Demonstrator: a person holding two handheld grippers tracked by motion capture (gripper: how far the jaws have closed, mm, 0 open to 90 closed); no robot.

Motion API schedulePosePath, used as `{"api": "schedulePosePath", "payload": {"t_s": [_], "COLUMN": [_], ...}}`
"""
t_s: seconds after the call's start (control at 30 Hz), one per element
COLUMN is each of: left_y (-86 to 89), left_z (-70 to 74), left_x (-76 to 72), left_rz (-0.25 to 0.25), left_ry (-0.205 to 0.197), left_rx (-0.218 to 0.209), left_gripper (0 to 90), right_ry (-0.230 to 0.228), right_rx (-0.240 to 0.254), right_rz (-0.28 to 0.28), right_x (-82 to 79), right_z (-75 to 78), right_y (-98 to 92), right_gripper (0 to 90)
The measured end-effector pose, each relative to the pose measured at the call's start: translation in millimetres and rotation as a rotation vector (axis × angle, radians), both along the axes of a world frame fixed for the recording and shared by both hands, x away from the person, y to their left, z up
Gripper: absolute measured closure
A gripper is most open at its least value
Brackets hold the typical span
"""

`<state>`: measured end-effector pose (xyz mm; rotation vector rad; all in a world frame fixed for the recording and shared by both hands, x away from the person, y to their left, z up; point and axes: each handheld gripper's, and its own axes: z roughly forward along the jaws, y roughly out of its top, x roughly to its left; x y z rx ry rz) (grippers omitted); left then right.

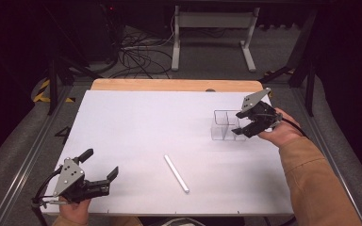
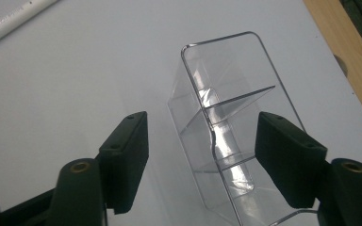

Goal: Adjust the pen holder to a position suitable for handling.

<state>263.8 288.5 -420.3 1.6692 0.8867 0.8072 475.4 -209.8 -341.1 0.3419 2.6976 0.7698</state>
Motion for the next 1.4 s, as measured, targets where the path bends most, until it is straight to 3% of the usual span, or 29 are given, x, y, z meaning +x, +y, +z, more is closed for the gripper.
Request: {"api": "schedulePosePath", "payload": {"t_s": [0.4,0.7,1.17,1.4], "left_y": [0.8,1.1,1.0,1.1], "left_z": [-0.5,-0.7,-0.7,-0.7], "left_x": [0.5,0.4,0.0,0.0], "left_rz": [0.000,-0.001,0.000,-0.001], "left_ry": [0.005,0.006,0.003,0.003], "left_rx": [-0.001,0.000,-0.003,-0.001], "left_gripper": [2.7,2.7,2.7,2.7], "right_ry": [-0.009,-0.023,-0.010,-0.017], "right_rx": [-0.108,-0.174,-0.232,-0.234], "right_rz": [0.037,0.023,0.057,0.064], "right_x": [9.3,17.2,19.6,19.0], "right_z": [-17.9,-28.4,-38.7,-38.4], "right_y": [12.4,16.4,25.4,25.6], "right_gripper": [51.8,61.1,76.2,76.9]}}
